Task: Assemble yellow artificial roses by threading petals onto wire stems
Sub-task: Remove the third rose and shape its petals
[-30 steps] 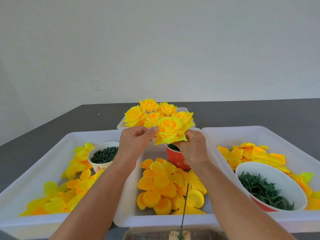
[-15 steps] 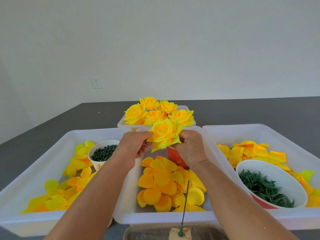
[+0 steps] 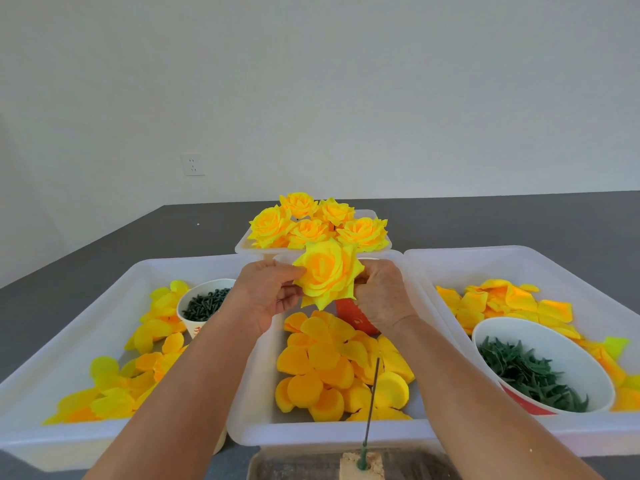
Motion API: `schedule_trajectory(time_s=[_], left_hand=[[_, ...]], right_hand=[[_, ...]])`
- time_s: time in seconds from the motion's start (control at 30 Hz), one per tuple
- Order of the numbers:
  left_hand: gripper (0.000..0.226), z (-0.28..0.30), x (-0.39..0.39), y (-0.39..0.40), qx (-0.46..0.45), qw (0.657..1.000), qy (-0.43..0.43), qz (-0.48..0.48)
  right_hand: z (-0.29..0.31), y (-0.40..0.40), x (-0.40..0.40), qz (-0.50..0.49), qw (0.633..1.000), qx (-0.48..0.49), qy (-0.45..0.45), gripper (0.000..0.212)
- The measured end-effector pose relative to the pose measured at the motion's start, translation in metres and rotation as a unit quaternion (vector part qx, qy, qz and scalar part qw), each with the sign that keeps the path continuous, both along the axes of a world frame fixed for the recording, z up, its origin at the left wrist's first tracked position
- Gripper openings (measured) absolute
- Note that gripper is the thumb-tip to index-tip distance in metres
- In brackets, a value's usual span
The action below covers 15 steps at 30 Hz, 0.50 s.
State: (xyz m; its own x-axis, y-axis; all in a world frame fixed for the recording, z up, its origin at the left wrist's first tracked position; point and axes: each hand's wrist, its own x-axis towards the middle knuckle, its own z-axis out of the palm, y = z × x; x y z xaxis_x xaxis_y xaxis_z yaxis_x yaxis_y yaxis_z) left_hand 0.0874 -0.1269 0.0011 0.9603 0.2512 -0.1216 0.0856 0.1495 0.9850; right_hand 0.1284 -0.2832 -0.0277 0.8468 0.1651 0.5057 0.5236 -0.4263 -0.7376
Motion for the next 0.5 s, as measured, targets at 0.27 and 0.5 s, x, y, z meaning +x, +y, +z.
schedule_trajectory(time_s=[0.27,0.5], left_hand=[[0.022,-0.0018,-0.0007,0.0020,-0.038,0.999,-0.019,0.005],[0.009,-0.0001,0.0001,-0.0003,-0.055,0.998,-0.022,-0.026]], right_hand=[[0.0011,0.0007,-0.0025,0.044,0.998,-0.031,0.045,0.014],[0.0098,-0.0061,-0.0027,0.015,0.988,-0.122,0.094,0.016]])
